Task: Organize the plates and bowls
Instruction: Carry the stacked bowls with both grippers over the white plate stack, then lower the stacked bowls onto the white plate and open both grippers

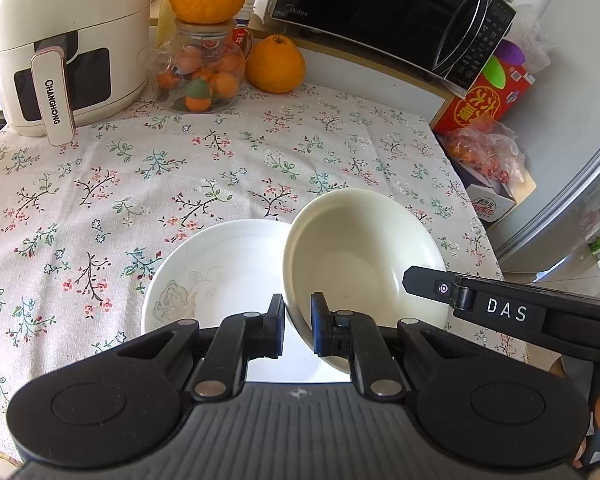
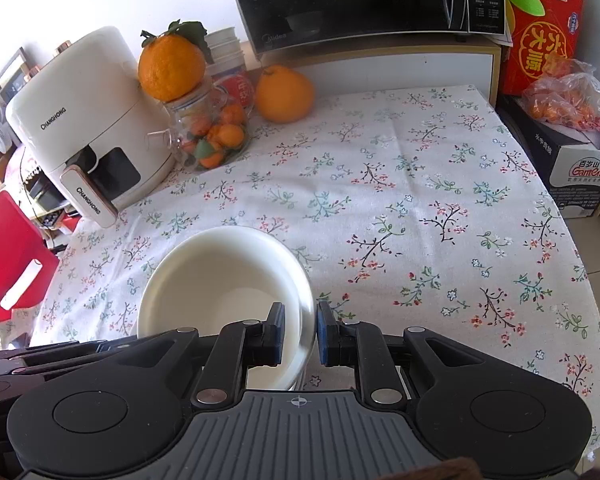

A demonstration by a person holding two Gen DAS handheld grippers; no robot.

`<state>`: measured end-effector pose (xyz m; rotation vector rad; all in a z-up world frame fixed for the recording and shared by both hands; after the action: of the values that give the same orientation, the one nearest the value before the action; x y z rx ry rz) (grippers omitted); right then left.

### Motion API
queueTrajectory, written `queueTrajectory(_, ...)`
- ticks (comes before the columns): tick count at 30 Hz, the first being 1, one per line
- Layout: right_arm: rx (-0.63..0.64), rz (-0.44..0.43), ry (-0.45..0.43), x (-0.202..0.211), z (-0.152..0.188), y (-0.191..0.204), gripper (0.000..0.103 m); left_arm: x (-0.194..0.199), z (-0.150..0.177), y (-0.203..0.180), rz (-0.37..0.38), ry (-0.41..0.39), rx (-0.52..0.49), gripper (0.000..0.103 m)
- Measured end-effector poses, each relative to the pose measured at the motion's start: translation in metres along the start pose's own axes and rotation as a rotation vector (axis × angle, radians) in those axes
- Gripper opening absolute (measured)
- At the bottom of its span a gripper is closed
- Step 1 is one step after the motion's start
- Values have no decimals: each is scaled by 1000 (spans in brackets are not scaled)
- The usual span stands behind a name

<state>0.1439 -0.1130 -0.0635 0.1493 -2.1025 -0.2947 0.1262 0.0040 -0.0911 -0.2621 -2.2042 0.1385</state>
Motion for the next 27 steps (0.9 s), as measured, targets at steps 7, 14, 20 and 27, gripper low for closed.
queueTrajectory(7, 27, -7, 35, -8, 9, 11, 17, 2, 6, 12, -27, 14, 23, 11)
queueTrajectory(14, 27, -22, 75, -17, 16, 18, 17, 1, 10, 23, -53, 25, 39, 11)
queueTrajectory(20, 20, -34, 105, -25, 19, 25, 17, 2, 10, 32, -74, 25, 60, 11)
queueTrajectory(27, 27, -29, 127, -32, 23, 28, 18, -3, 15, 38, -82, 44, 78, 11)
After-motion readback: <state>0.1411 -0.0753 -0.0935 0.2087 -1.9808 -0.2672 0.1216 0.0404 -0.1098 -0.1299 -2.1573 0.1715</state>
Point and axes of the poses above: each gripper's, at about its wrist camera, not at the fingertips, and x roughly against the way its jaws point, y to its left, z to its underside, the point moved 8 cm from there along -x, roughly the way its jaws point, and after that the axes turned 10 degrees about -x, right-handed, at the moved point
